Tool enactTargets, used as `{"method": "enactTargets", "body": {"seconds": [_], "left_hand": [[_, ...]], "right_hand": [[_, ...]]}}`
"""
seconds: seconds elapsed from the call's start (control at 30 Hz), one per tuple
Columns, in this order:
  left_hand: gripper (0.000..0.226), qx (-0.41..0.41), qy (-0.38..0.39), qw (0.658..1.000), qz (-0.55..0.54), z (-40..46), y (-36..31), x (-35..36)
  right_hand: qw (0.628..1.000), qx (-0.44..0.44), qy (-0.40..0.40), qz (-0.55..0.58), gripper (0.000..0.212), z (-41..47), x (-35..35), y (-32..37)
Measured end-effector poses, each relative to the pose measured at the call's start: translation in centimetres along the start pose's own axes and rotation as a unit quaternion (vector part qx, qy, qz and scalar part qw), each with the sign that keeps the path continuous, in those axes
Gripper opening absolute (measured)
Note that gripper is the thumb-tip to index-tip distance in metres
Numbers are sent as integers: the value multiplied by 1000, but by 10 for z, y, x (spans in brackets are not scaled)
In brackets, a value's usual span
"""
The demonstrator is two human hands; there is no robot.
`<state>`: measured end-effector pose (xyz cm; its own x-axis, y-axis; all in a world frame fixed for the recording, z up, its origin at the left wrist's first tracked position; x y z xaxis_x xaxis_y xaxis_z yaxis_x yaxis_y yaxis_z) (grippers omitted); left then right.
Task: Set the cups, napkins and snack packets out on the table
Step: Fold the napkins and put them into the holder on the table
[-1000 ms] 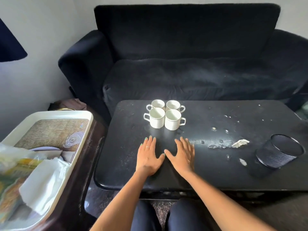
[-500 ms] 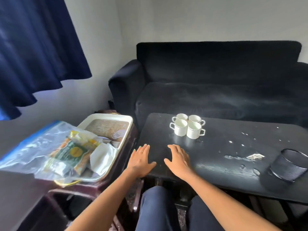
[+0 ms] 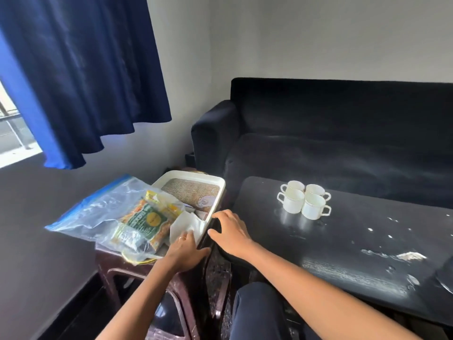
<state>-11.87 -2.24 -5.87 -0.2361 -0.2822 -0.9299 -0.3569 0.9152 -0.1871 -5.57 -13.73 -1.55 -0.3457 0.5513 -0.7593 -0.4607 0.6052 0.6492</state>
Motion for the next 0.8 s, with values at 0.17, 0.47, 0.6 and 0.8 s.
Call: {"method": "enactTargets", "body": {"seconds": [0.17, 0.47, 0.6, 0.8], "left_hand": [[83, 6, 60, 997, 41, 1, -1, 5], [85, 25, 83, 995, 54, -1, 0, -1], [85, 27, 83, 995, 56, -4, -2, -3], [87, 20, 92, 994, 52, -9, -3, -6]], "right_hand": [[998, 3, 60, -26, 41, 26, 18, 18], [991, 73, 74, -79, 45, 63, 44, 24], [986, 105, 72, -103, 54, 72, 55, 24], [976, 134, 90, -149, 50, 81, 61, 24]]}}
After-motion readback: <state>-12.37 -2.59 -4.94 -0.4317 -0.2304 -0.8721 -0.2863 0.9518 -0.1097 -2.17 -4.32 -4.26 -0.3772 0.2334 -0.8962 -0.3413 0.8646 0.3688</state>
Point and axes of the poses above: each hand's wrist, its own z-axis towards the middle knuckle, its own x-axis out of the palm, y = z × x, the point moved 6 cm from there along z, towards the middle knuckle, and after that the axes turned 11 degrees about z, right-handed, at the moved point
